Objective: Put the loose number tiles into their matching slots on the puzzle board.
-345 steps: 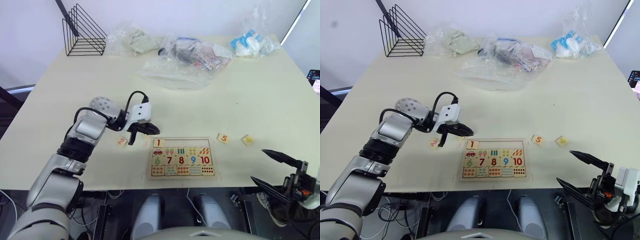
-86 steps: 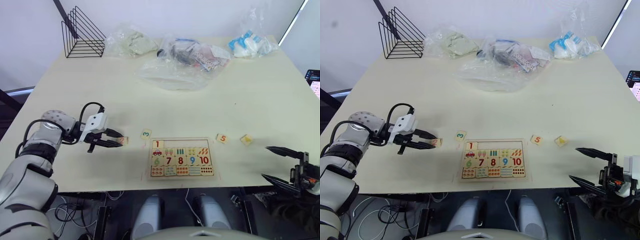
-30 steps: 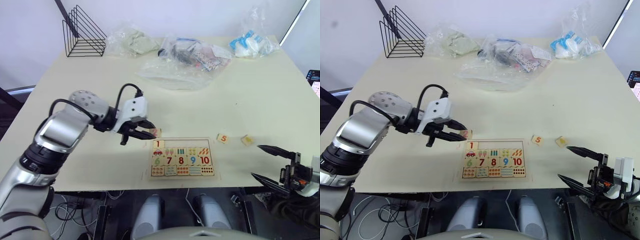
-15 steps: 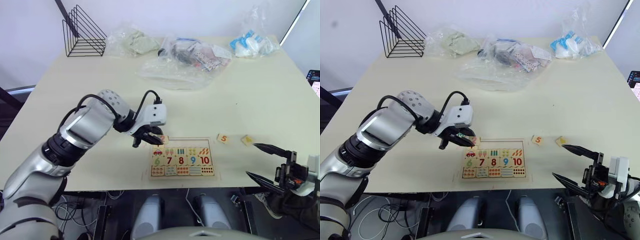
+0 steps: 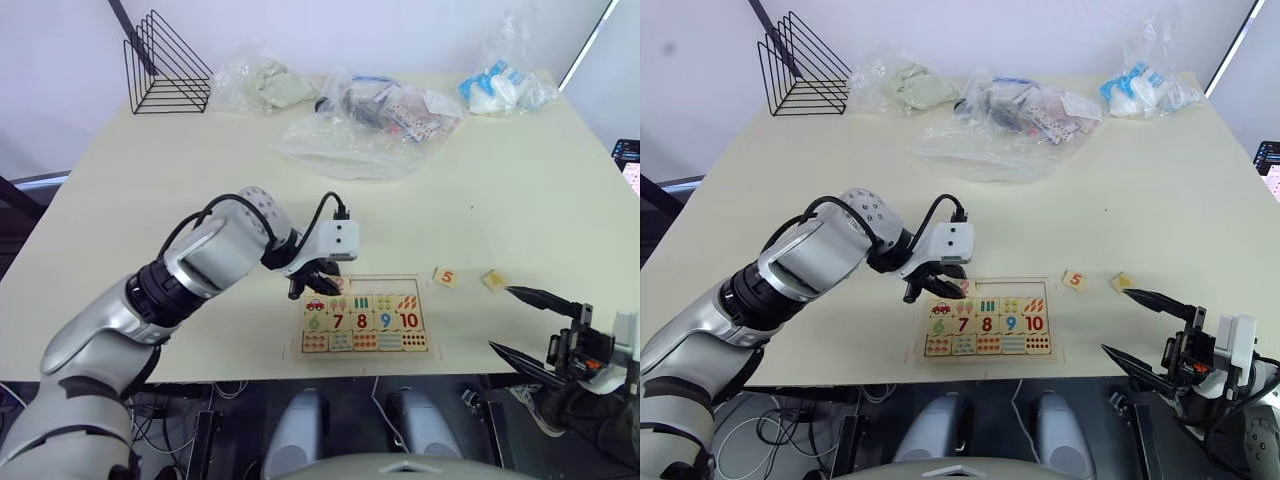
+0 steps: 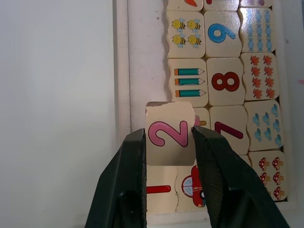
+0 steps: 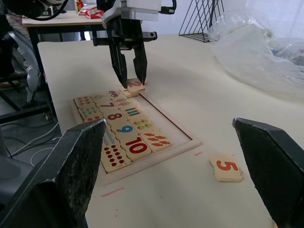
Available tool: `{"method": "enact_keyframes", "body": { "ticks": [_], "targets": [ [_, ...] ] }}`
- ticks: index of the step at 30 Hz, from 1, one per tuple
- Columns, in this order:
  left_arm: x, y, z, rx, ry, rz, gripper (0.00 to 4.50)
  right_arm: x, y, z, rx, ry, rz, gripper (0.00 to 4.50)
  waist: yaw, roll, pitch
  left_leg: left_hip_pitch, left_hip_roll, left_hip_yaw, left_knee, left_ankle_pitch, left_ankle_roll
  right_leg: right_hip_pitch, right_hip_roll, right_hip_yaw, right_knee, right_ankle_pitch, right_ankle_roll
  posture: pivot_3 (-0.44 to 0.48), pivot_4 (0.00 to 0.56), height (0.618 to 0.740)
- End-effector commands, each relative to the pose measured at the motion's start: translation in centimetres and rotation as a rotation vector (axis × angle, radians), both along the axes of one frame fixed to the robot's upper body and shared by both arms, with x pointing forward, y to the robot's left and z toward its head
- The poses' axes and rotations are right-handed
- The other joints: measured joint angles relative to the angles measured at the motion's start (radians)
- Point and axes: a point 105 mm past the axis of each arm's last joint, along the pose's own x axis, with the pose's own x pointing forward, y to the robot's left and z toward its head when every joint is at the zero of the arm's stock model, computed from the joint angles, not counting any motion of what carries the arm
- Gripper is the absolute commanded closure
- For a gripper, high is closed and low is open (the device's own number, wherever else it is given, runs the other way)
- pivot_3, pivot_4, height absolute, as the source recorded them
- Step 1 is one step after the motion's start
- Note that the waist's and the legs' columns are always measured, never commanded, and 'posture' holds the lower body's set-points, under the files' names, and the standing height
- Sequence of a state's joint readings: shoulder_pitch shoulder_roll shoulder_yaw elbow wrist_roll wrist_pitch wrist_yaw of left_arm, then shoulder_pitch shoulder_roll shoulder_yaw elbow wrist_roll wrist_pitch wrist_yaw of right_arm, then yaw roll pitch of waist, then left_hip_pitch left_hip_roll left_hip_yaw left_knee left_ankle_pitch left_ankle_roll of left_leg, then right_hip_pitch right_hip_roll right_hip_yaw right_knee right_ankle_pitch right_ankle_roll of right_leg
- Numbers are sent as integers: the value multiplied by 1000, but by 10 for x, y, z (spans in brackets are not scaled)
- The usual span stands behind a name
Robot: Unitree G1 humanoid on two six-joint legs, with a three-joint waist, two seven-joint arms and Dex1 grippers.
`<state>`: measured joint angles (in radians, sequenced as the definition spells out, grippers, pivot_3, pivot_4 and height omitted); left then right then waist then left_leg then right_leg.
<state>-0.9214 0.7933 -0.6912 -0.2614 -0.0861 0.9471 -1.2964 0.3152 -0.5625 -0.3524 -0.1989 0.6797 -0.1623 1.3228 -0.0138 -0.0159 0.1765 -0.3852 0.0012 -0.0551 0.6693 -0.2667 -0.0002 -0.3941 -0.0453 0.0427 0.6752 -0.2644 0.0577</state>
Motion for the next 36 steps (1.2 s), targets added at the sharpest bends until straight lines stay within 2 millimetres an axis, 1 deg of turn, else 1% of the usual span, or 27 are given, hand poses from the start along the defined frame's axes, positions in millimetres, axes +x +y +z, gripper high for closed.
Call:
{"method": "enact_keyframes", "body": {
  "ticks": [1,11,17,29,36],
  "targets": [
    [7,-2,3,12,-52,4,3551,-2,3,9,-2,-37,13,0,0,0,0,0,0,0,0,0,0,0,0,0,0,0,0,0,150,740],
    [12,-4,-4,22,-53,-4,3551,-4,0,8,-5,-37,3,0,0,0,0,0,0,0,0,0,0,0,0,0,0,0,0,0,150,740],
    [13,-5,-4,26,-54,-13,3551,-4,-1,7,-9,-36,-3,0,0,0,0,0,0,0,0,0,0,0,0,0,0,0,0,0,150,740],
    [4,-8,-8,31,-20,-39,3551,-6,-1,6,-8,-35,-10,0,0,0,0,0,0,0,0,0,0,0,0,0,0,0,0,0,150,740],
    [4,-9,-8,33,-18,-41,3551,-6,-1,5,-7,-38,-14,0,0,0,0,0,0,0,0,0,0,0,0,0,0,0,0,0,150,740]
  ]
}}
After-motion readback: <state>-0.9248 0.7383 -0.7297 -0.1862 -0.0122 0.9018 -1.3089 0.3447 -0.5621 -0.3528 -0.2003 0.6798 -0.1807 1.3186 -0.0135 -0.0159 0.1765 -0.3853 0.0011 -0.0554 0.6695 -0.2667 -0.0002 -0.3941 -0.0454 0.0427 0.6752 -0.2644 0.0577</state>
